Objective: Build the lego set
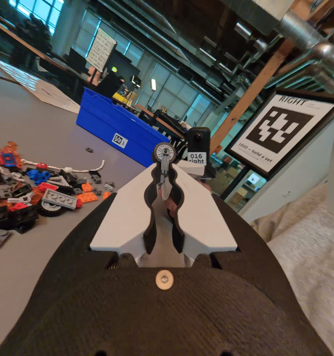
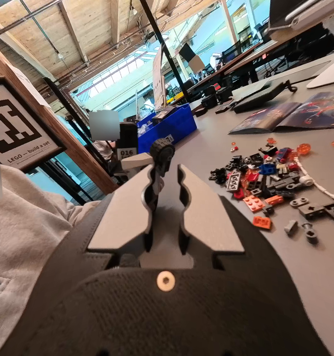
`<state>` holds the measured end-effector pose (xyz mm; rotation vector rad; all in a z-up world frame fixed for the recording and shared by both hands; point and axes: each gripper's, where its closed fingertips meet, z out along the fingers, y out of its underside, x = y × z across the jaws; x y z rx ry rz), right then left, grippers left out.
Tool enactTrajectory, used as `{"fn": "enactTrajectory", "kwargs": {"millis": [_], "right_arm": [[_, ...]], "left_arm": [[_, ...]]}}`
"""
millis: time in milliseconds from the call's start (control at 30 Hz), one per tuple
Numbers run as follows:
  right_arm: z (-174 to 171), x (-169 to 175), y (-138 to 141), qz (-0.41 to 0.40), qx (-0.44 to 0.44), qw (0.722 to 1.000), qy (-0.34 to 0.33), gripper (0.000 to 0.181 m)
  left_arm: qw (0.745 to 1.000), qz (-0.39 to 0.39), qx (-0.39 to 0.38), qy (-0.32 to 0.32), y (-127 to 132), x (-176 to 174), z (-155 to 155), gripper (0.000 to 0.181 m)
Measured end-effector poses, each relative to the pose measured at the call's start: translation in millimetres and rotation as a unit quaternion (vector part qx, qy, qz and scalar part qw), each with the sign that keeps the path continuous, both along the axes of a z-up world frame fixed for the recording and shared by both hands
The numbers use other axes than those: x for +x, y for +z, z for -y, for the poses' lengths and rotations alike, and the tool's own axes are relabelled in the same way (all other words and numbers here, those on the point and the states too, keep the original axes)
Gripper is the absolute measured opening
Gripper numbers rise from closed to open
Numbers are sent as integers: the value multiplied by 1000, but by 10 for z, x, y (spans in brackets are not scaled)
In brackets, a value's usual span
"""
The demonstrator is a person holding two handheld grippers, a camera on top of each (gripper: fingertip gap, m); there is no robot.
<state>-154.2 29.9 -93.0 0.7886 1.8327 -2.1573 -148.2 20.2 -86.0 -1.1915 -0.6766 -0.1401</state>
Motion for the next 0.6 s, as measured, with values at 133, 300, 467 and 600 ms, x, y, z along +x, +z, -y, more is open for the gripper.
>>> {"fn": "enactTrajectory", "kwargs": {"millis": [133,300,467,600], "right_arm": [[-5,24,30,-49,20,999,-7,36],[30,55,-18,-94,68,993,-14,41],[35,40,-100,-86,98,991,-8,29],[27,25,-136,-69,103,992,-3,24]], "left_arm": [[998,-29,-61,19,-45,26,-40,5],[982,-76,-168,31,-167,66,-122,7],[967,-111,-226,40,-223,68,-119,7],[972,-94,-213,30,-229,49,-101,6]]}}
